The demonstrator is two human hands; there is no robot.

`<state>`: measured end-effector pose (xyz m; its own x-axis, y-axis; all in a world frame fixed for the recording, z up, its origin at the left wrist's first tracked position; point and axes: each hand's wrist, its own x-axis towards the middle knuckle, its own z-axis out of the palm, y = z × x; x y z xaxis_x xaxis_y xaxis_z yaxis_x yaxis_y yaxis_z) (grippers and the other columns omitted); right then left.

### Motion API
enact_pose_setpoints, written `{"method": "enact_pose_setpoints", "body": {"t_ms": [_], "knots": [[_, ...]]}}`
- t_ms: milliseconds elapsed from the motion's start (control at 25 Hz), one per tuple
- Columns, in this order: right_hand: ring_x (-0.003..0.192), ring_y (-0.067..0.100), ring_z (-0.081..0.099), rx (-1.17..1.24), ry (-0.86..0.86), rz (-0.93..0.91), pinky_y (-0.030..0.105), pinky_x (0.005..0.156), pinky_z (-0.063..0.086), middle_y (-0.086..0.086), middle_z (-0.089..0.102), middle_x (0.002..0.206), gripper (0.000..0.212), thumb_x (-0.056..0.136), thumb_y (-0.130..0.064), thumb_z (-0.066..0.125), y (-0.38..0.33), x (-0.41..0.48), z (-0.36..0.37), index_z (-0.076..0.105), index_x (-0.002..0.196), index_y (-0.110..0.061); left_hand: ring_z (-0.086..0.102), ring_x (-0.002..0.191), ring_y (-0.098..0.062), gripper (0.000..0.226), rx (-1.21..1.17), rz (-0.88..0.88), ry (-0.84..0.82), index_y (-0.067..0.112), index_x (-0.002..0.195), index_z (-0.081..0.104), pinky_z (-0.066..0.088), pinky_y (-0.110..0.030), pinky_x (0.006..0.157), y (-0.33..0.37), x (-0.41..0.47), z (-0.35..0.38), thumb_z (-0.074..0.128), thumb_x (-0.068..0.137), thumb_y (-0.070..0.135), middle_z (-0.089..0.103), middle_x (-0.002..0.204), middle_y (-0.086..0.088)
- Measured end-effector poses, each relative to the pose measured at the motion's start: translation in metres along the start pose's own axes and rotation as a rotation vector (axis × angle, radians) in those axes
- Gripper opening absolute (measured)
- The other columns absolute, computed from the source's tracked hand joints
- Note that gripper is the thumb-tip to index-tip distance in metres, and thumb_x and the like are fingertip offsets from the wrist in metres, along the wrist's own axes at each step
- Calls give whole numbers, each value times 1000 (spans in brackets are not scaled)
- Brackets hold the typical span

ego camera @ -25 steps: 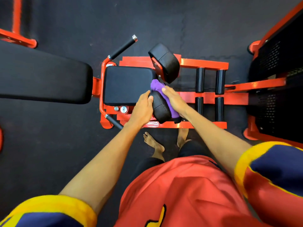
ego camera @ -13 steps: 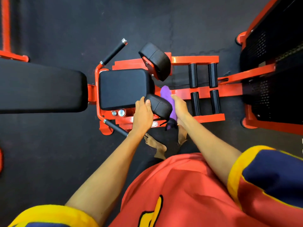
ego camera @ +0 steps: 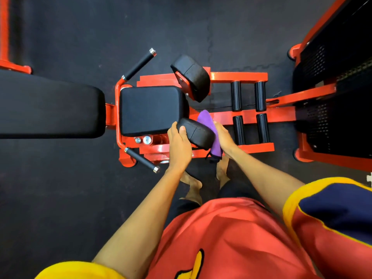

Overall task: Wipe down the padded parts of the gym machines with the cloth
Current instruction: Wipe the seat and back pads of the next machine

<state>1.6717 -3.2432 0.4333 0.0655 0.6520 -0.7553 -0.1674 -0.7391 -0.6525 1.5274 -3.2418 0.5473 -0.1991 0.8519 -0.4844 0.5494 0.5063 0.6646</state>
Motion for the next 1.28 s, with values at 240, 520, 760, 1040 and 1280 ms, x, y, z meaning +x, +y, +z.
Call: {"method": "enact_pose_setpoints", "body": {"t_ms": [240,520,760,1040,1280], "knots": [[143,14,41,-225,-183,-365,30,120,26,-4,47,148,35,106,-40,43,-63,-25,22,54,139,-36,45,130,-14,39,-39,48,74,7,143,48,29,-19,110,16,34,0,30,110,18,46,145,-6],[130,15,54,-252,-300,-178,44,120,34,0,59,139,39,104,-49,42,-62,29,28,63,127,-27,48,111,-6,34,-73,27,244,13,131,56,35,-21,97,20,36,17,32,109,22,55,133,1],[133,6,51,-362,-419,-251,28,120,29,-10,61,138,37,104,-39,42,-101,35,37,74,121,-32,48,107,-4,32,-49,74,253,11,129,58,30,-7,89,16,37,18,33,109,20,55,130,0],[144,18,40,-516,-341,-221,29,119,25,1,45,156,43,112,-27,29,-67,40,21,48,150,-22,50,124,-12,38,1,74,232,11,138,54,32,-18,100,21,35,15,32,109,21,54,140,-2],[134,16,50,-505,-174,-367,36,114,38,-4,55,146,36,104,-25,41,-79,15,3,58,133,-39,46,136,-25,42,264,32,173,11,140,53,34,-44,116,28,39,3,31,108,25,54,144,-7]]}}
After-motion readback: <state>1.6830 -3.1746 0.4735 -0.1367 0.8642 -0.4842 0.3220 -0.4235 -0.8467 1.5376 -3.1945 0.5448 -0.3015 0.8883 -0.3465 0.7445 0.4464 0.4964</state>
